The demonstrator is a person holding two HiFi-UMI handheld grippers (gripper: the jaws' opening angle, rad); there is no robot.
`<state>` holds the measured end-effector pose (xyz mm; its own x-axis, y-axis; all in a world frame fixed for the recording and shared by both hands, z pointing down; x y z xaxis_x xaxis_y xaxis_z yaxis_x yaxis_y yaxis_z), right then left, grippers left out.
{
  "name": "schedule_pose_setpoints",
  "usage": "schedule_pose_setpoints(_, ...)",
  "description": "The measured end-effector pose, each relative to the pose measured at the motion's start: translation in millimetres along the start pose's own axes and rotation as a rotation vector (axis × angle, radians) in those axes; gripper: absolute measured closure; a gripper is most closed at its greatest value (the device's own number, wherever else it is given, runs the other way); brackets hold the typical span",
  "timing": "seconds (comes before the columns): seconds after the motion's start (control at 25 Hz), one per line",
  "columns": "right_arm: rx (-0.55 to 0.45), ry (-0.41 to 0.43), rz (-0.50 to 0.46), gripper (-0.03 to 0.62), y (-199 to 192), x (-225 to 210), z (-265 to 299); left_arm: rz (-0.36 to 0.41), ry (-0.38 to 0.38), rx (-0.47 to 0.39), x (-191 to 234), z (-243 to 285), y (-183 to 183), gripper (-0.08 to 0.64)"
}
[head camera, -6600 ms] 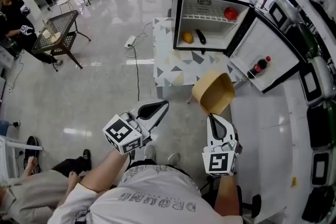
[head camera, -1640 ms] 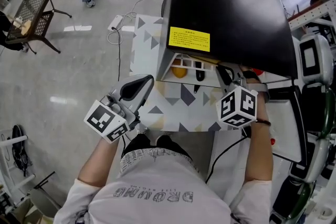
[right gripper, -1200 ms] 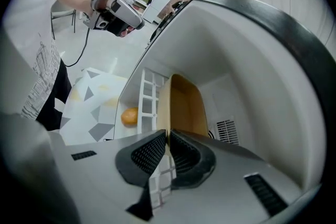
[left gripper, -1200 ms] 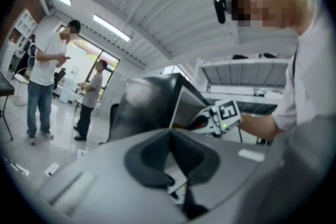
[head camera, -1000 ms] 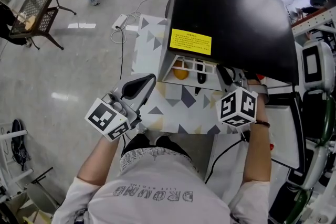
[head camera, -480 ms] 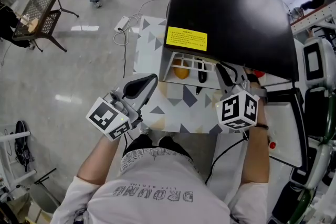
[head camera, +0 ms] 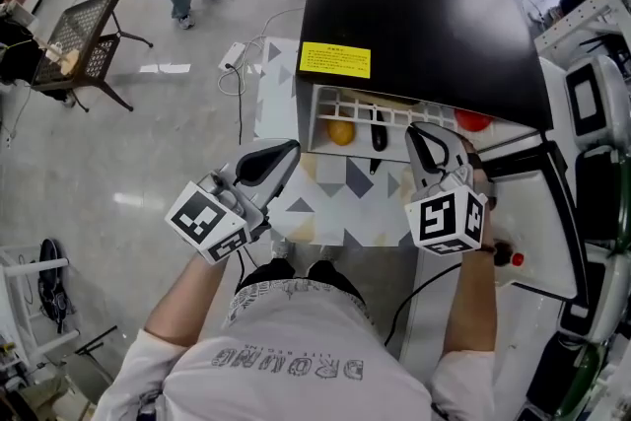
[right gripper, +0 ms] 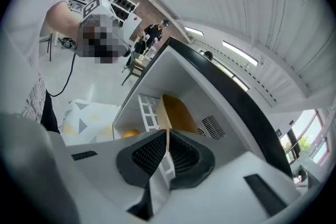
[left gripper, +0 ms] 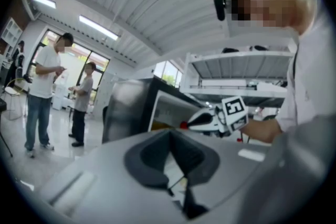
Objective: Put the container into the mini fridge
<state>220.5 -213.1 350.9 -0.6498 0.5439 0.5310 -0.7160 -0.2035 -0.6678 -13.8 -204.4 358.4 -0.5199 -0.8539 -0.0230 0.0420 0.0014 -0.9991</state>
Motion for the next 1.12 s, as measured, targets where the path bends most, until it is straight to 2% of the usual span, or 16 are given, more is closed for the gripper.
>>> schedule_pose_setpoints(0.52, -0.197, -0.067, 0.258, 0.589, 0.1, 18.2, -51.6, 0.052, -0.058, 0.003, -26.0, -2.4, 17.4, 0.554)
schedule_pose_setpoints(1.12, -0.345, -0.086, 0.507, 0.59, 3.2, 43.8, -79.0, 0.066, -0.102, 0.004, -40.5, -2.5, 17.6, 0.555)
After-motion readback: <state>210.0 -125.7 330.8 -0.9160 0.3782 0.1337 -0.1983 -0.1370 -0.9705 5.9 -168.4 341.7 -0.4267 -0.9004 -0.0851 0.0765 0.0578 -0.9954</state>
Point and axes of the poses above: the fingertips, and each gripper's own axes: z forward along the fingers, x to its left, y out of its top, the point moved 6 cm from there along -z, backward along the fingers, and after that the axes turned 13 degrees about z, right-handed, at the moved point
